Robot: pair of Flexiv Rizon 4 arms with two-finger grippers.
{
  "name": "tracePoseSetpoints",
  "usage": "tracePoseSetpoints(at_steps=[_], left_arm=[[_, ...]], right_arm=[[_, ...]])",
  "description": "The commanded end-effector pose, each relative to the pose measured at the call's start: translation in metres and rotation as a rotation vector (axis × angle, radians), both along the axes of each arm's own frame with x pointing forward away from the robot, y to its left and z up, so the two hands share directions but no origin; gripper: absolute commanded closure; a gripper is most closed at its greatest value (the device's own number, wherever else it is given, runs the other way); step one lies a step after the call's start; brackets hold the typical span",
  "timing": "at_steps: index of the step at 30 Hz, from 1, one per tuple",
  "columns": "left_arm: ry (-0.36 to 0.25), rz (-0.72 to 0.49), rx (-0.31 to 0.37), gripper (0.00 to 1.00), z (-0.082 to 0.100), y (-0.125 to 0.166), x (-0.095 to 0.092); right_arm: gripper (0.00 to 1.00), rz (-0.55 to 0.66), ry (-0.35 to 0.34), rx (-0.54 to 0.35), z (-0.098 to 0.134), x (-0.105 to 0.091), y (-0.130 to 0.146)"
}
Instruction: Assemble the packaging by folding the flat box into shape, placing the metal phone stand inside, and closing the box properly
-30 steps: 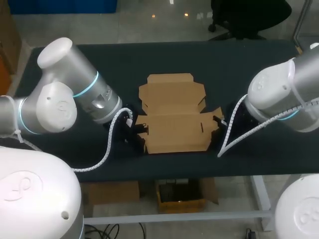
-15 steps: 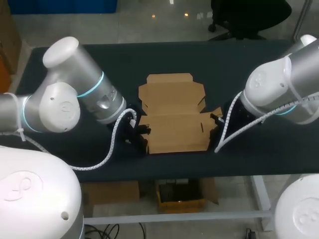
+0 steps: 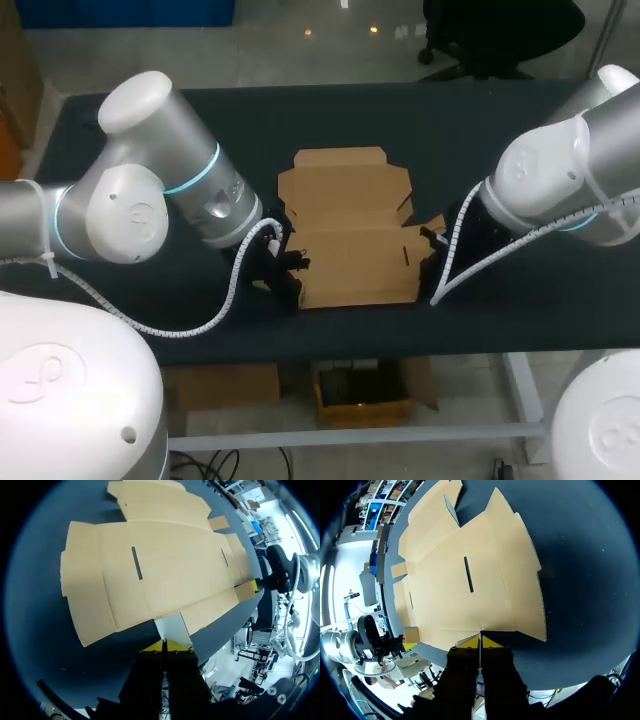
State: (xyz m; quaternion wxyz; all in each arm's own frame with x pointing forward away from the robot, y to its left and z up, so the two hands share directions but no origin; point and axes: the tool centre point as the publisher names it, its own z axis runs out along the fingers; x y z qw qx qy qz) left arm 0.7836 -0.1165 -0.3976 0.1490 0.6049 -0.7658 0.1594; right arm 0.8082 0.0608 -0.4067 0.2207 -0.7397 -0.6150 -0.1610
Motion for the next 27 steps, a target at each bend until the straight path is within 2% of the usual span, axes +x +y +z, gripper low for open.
tracePoseSetpoints(at_steps=[1, 10, 27], left_arm=[[0.005, 0.005, 0.013, 1.0, 0.0, -0.002, 0.006], [0.003, 0.01, 0.02, 1.0, 0.005, -0.002, 0.01], [-0.004, -0.024, 0.021, 1.0, 0.004, -0.012, 0.0]], right_arm=[[1.0, 0.003, 0.004, -0.002, 0.0, 0.001, 0.001], [1.0, 0.005, 0.009, -0.003, -0.002, 0.002, 0.0], [1.0, 0.016, 0.015, -0.022, -0.003, -0.004, 0.005]])
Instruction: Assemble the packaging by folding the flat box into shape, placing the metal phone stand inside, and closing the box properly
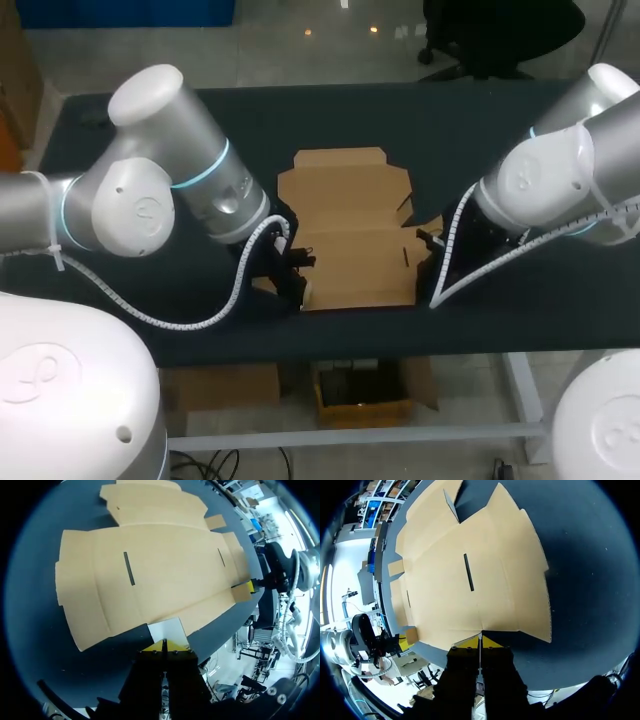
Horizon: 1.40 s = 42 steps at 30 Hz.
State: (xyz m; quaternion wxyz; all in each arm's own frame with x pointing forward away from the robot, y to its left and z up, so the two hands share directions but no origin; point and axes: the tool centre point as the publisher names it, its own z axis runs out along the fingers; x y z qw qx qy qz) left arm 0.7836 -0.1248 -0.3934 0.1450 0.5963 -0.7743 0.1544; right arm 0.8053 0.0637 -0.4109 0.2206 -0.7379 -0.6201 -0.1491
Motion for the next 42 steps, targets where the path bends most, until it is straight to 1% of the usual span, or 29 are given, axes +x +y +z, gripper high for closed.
tracePoseSetpoints(at_steps=[1, 11, 42], left_arm=[[0.001, -0.001, 0.008, 1.0, -0.0007, -0.0039, -0.0008], [0.012, -0.006, 0.003, 1.0, -0.0045, -0.0062, -0.002], [0.024, -0.024, 0.004, 1.0, -0.0083, -0.0137, -0.0052]], right_arm=[[1.0, 0.002, 0.0, -0.007, 0.001, -0.0009, 0.0018], [1.0, 0.003, -0.011, -0.026, 0.0028, -0.004, 0.0041], [1.0, 0.039, -0.059, -0.029, 0.0044, -0.0103, 0.0113]])
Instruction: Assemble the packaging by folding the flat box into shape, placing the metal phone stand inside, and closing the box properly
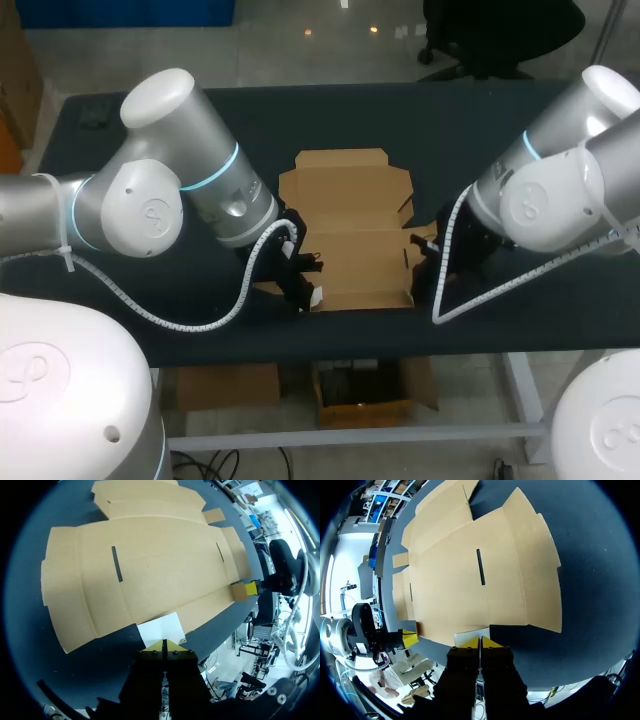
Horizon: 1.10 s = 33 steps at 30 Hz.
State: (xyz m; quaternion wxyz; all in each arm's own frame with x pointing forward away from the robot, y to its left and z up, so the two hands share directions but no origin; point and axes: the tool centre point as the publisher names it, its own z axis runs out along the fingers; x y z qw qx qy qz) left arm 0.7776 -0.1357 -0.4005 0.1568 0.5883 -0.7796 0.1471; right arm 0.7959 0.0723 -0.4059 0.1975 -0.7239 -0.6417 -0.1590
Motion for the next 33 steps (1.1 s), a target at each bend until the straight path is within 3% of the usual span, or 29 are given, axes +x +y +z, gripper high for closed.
tracePoseSetpoints(at_steps=[1, 33], left_arm=[[0.001, 0.0, 0.007, 1.0, -0.0011, -0.0029, 0.0008], [-0.049, 0.042, 0.051, 1.0, -0.0041, -0.0126, 0.0062]], right_arm=[[1.0, 0.004, -0.001, -0.009, -0.0011, -0.0009, 0.0033], [1.0, 0.051, 0.009, -0.065, -0.0103, -0.0047, 0.0103]])
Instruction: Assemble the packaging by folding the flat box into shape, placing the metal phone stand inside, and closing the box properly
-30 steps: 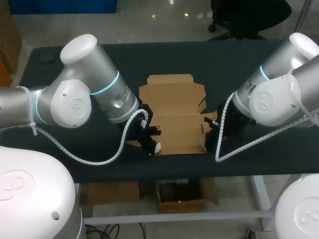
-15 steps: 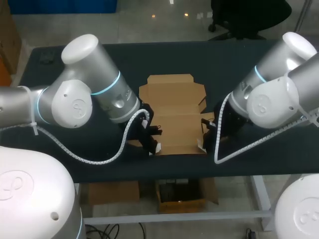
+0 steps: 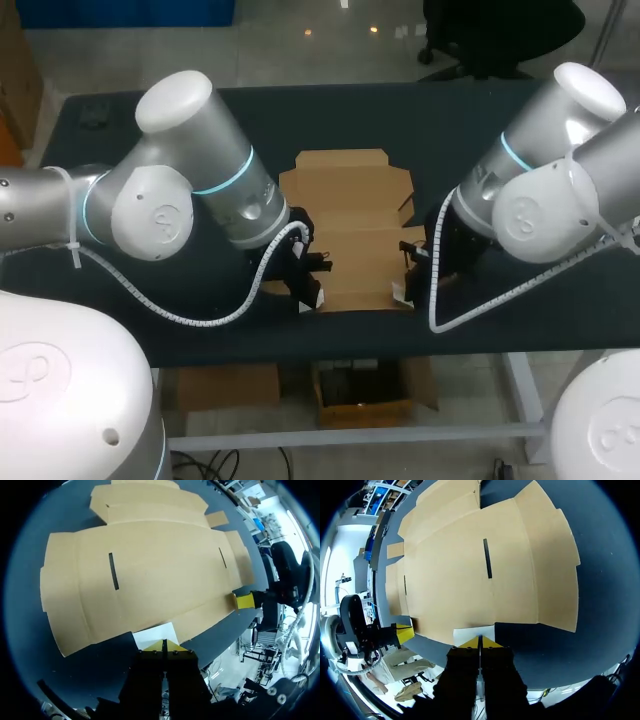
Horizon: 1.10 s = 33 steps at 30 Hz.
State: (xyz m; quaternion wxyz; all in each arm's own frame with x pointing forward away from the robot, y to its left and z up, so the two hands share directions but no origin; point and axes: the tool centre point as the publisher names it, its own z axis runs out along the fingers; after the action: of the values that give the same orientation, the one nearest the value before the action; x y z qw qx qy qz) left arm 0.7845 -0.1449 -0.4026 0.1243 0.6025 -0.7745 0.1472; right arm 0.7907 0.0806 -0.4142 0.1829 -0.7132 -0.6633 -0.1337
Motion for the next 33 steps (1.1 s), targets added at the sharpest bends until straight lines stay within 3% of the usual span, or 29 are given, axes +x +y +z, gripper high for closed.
tracePoseSetpoints(at_steps=[1, 17, 33], left_arm=[[-0.007, 0.009, 0.012, 1.0, -0.002, -0.003, -0.001], [-0.075, 0.077, 0.069, 1.0, -0.009, -0.008, -0.001], [-0.045, 0.075, 0.09, 1.0, -0.015, -0.01, 0.001]], right_arm=[[1.0, 0.0, 0.004, -0.012, -0.002, 0.0, 0.002], [1.0, 0.011, -0.001, -0.056, -0.006, -0.001, 0.009], [1.0, -0.007, 0.002, -0.093, -0.013, -0.005, 0.012]])
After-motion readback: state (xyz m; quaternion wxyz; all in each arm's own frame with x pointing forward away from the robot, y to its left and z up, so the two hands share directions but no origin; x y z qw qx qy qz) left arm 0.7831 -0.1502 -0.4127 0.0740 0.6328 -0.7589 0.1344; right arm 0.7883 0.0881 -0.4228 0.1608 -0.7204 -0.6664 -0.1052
